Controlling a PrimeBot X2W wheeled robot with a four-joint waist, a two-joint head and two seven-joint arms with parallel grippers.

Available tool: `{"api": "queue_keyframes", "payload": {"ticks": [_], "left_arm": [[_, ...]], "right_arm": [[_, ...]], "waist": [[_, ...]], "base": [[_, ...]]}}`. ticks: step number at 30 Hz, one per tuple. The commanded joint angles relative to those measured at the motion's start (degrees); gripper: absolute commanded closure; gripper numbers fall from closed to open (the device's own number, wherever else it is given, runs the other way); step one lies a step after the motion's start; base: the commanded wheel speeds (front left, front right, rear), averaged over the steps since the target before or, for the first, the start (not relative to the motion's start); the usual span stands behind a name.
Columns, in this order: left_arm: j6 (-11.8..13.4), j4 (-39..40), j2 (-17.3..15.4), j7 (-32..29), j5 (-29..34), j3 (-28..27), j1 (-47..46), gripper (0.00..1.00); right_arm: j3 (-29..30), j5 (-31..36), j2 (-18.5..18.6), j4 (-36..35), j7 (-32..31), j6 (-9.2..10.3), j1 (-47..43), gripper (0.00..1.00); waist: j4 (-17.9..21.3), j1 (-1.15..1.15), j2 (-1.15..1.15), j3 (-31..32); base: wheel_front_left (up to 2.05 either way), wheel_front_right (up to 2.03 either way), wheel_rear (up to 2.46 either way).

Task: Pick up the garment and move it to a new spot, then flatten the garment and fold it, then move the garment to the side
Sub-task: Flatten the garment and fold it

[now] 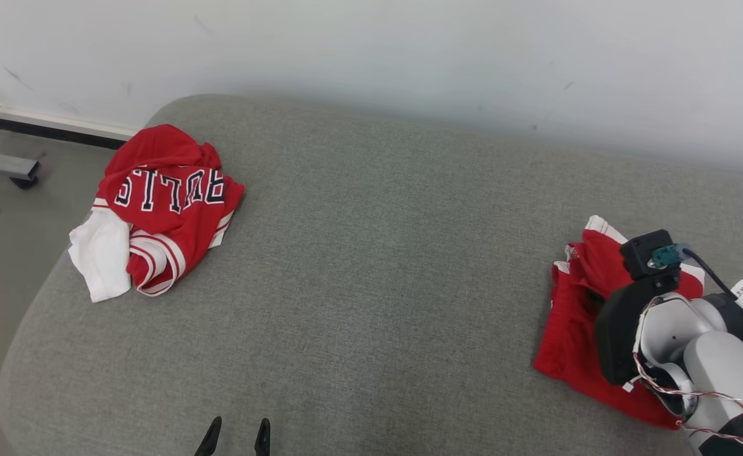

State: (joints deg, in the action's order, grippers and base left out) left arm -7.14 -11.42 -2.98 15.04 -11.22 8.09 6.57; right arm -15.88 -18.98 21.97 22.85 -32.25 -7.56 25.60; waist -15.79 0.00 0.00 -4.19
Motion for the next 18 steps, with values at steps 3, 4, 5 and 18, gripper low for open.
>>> {"api": "queue_keyframes", "payload": {"ticks": [3, 4, 5, 18], "left_arm": [[-0.03, 0.11, 0.11, 0.19, -0.89, 0.03, 0.23, 0.0], [0.01, 0.13, 0.12, 0.19, -0.94, 0.01, 0.15, 0.0], [0.05, 0.15, 0.11, 0.19, -0.95, 0.02, 0.09, 0.0], [0.48, -0.08, 0.13, 0.19, -1.0, -0.28, -0.15, 0.0]], "right_arm": [[-2.11, -1.07, -0.56, 1.17, 1.39, 0.16, 1.26, 1.0], [-2.55, -1.24, -0.67, 1.31, 1.8, 0.16, 1.64, 1.0], [-3.12, -1.52, -0.76, 1.7, 1.88, 0.17, 1.67, 1.0], [-6.63, -5.17, -1.27, 3.9, 2.67, 0.17, 2.37, 0.0]], "waist": [[-0.65, 0.0, 0.0, -0.15], [-0.72, 0.0, 0.0, -0.18], [-0.74, 0.0, 0.0, -0.2], [0.11, 0.0, 0.0, 0.45]], "base": [[0.0, 0.0, 0.0], [0.0, 0.0, 0.0], [0.0, 0.0, 0.0], [0.0, 0.0, 0.0]]}}
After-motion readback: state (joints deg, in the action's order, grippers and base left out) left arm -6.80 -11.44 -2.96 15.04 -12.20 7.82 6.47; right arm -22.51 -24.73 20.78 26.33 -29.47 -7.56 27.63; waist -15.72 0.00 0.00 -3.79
